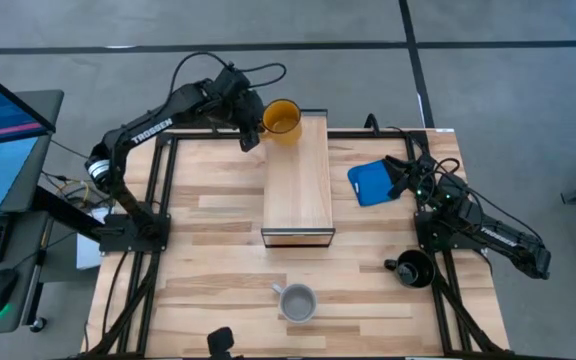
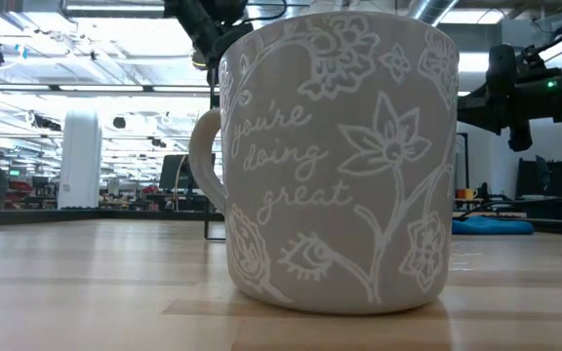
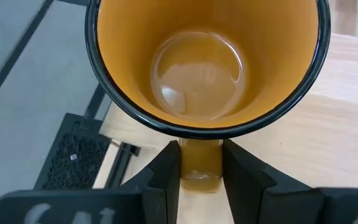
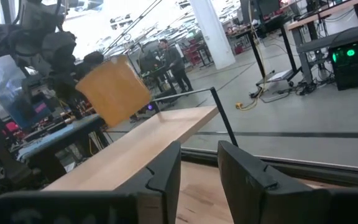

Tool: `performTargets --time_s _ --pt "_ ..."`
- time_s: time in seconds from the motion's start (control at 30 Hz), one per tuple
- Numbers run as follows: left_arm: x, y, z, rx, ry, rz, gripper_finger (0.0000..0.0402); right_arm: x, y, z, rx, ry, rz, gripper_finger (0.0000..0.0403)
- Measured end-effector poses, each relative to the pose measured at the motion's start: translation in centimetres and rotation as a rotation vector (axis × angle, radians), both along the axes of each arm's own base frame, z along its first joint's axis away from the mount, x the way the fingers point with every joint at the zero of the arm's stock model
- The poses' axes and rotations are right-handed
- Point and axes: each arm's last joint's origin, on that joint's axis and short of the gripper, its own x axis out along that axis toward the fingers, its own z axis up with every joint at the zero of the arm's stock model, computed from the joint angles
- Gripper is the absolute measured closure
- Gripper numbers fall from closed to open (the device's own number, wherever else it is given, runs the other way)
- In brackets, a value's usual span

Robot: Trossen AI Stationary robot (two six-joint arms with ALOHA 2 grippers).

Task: Stack small to large cups/mugs on shelf
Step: Put the yellow mug on the shelf

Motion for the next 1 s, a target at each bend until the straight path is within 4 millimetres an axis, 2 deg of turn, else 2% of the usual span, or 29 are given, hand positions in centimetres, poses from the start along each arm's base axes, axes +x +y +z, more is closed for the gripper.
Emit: performTargets --time_s 0.33,0.57,1.0 --pt "0.6 0.7 -1.2 -0.036 0.005 -0.06 0.0321 0.0 0.0 0.0 0.0 -0.001 -0.001 0.0274" --pt "1.1 0.7 -1.6 0.005 0.024 -0.13 0.0321 0.0 0.0 0.0 0.006 -0.006 -0.002 0.0274" --pt "1.3 0.8 -2.2 0.051 0.09 -0.13 0.0321 0.0 0.0 0.0 0.012 -0.011 -0.002 0.0274"
